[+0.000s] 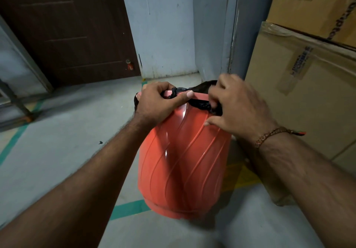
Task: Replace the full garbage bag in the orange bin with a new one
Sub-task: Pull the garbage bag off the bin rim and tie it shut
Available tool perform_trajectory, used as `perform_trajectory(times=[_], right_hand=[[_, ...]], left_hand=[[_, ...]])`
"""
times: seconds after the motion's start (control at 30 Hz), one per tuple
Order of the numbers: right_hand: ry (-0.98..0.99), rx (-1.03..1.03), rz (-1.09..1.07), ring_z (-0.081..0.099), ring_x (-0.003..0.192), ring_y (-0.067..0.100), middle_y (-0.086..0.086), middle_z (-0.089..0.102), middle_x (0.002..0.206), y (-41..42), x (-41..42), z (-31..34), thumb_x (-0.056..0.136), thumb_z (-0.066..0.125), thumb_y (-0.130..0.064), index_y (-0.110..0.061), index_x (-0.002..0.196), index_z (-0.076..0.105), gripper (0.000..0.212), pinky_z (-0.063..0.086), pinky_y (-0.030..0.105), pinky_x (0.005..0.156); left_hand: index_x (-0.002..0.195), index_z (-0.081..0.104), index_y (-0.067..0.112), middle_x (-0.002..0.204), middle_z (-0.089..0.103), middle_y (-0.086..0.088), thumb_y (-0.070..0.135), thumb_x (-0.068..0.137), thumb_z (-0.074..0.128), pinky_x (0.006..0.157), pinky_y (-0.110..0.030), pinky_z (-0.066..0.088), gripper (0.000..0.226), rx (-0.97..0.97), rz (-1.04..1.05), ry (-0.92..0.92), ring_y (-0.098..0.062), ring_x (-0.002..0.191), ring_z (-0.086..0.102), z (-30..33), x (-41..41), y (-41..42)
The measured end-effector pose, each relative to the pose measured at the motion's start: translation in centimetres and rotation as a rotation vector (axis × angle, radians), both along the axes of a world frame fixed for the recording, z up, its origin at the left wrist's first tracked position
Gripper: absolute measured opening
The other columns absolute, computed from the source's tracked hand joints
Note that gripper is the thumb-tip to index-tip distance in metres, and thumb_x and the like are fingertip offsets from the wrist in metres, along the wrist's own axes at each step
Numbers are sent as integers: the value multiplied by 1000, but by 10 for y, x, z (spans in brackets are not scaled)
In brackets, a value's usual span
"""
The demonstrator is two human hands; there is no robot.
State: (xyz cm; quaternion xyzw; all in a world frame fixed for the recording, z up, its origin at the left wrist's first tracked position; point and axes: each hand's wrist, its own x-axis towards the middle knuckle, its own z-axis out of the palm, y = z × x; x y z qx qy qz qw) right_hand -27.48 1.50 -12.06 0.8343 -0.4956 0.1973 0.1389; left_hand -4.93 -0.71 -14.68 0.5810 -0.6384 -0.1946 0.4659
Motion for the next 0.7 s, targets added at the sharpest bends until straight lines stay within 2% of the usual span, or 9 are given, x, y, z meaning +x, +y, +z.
perform_trajectory(times=[0.07,0.1,0.17,0.23,0.33,0.43,0.57,0.63,0.7], right_hand=[[65,-40,51,52,90,20,-3,51,96,1,4,-9,79,86,-32,-26,92,69,22,51,37,68],[66,-57,65,54,89,20,-3,54,94,1,6,-13,84,81,-21,-24,95,73,14,54,38,65],[38,-55,69,55,85,20,-3,55,92,0,7,-18,88,73,-12,-24,95,72,14,54,39,61],[-18,-24,75,55,77,19,-5,52,92,-2,4,-16,91,68,-14,-28,91,62,16,54,40,60],[-130,62,61,58,74,24,-7,55,88,-6,-4,-12,91,61,-13,-29,89,49,21,54,44,63],[-175,114,33,61,76,26,-8,62,87,-3,-10,-8,90,58,-9,-33,97,48,28,56,45,65],[-95,118,81,62,83,21,-6,61,100,8,-2,-7,94,53,-26,-35,122,64,31,57,38,71],[-55,104,82,60,83,17,-8,54,94,8,2,-8,95,55,-50,-33,126,66,37,51,32,68],[10,88,56,57,82,16,-10,49,88,4,2,-9,88,60,-68,-31,119,71,50,41,28,65]], left_hand=[[75,72,16,69,71,-5,67,70,83,58,-40,57,52,1,10,9,-17,61,67,0,1,-1],[76,73,16,71,72,-7,68,69,83,61,-45,58,54,4,13,9,-24,66,70,0,2,-2],[77,73,16,72,73,-7,69,68,83,62,-51,60,55,18,16,15,-30,73,72,0,3,-3],[79,74,17,72,74,-5,70,67,83,65,-50,60,55,28,24,25,-29,75,73,-1,4,-3],[78,73,19,74,73,-4,72,68,81,64,-44,58,55,10,45,38,-27,73,71,-3,8,-5],[77,72,19,71,67,-3,78,74,71,64,-36,49,60,11,33,77,-15,66,62,-4,15,-7],[85,70,5,89,68,-21,83,87,47,83,-50,54,81,16,41,62,-32,84,66,-5,17,-10],[86,71,7,89,71,-14,87,87,36,91,-50,53,88,46,76,68,-28,90,68,-4,15,-11],[84,76,18,84,74,0,90,86,23,90,-44,53,89,85,82,97,-22,92,69,-1,13,-11]])
